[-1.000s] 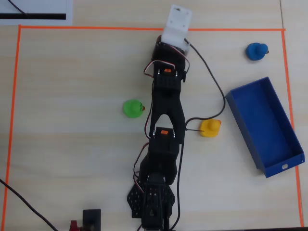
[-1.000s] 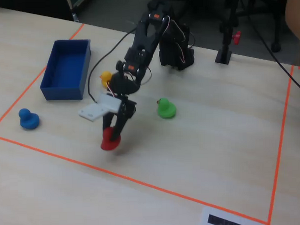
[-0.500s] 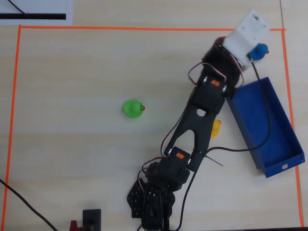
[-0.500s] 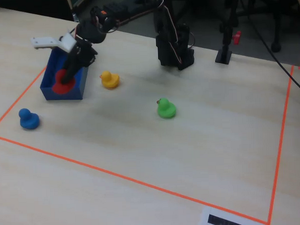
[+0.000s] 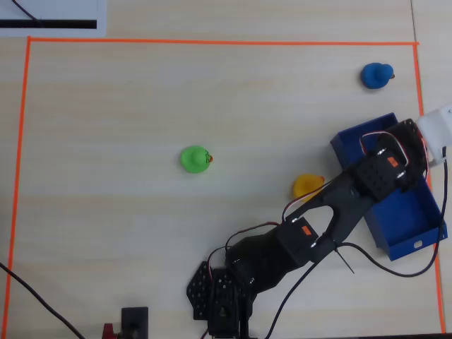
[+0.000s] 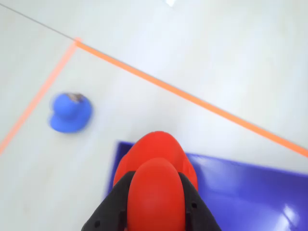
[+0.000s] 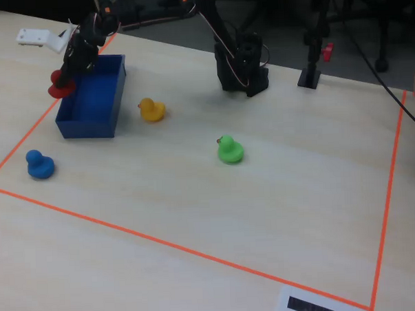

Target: Grasp red duck and put it into box.

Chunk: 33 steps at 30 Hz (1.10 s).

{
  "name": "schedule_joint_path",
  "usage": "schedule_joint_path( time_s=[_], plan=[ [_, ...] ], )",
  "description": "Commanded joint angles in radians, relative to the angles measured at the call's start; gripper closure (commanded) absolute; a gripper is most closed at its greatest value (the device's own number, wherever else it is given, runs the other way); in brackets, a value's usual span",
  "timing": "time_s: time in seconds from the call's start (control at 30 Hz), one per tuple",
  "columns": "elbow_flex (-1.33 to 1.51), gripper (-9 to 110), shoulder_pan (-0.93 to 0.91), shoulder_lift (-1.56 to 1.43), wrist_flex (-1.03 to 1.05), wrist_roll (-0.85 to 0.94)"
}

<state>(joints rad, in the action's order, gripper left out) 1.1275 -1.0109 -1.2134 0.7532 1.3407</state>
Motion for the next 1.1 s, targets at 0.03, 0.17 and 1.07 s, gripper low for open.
schedule_joint_path(
  time_s=[0.03,0.17,1.07],
  plan=[
    [0.048,101,-0.037,-0.071,0.106,0.017],
    [0.120,101,-0.029,-0.110,0.167,0.020],
    [0.193,85,-0.029,-0.147,0.098,0.008]
  ],
)
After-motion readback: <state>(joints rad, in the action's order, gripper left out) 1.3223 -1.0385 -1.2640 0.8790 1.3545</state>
